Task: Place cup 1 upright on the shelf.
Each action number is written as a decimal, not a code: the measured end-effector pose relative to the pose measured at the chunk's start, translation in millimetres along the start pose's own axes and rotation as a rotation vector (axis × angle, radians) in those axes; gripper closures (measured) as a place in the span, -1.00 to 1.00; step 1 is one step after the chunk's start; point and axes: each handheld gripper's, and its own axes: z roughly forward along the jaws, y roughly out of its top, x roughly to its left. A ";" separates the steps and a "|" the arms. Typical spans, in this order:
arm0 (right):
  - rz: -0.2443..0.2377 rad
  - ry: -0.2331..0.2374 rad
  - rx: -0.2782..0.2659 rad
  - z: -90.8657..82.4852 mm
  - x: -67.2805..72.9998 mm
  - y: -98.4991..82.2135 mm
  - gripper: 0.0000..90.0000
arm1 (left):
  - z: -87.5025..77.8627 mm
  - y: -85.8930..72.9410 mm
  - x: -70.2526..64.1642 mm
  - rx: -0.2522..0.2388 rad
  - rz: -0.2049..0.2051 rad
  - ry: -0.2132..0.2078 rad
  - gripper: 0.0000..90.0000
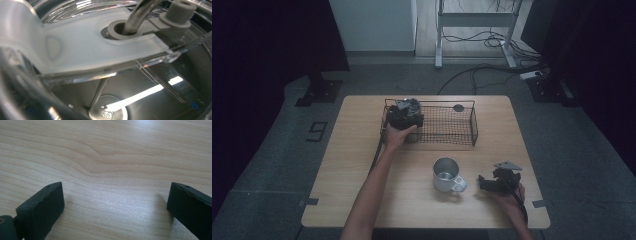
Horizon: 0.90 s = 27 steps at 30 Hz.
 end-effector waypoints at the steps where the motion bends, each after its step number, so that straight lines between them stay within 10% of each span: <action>1: 0.000 0.000 0.000 0.0 0.0 0.0 -0.98 | -0.2 -0.1 0.0 0.001 -0.002 0.000 -0.93; 27: -0.001 0.000 0.000 0.0 -0.1 0.0 -0.98 | -45.6 2.5 2.3 -0.085 0.019 -0.032 -0.99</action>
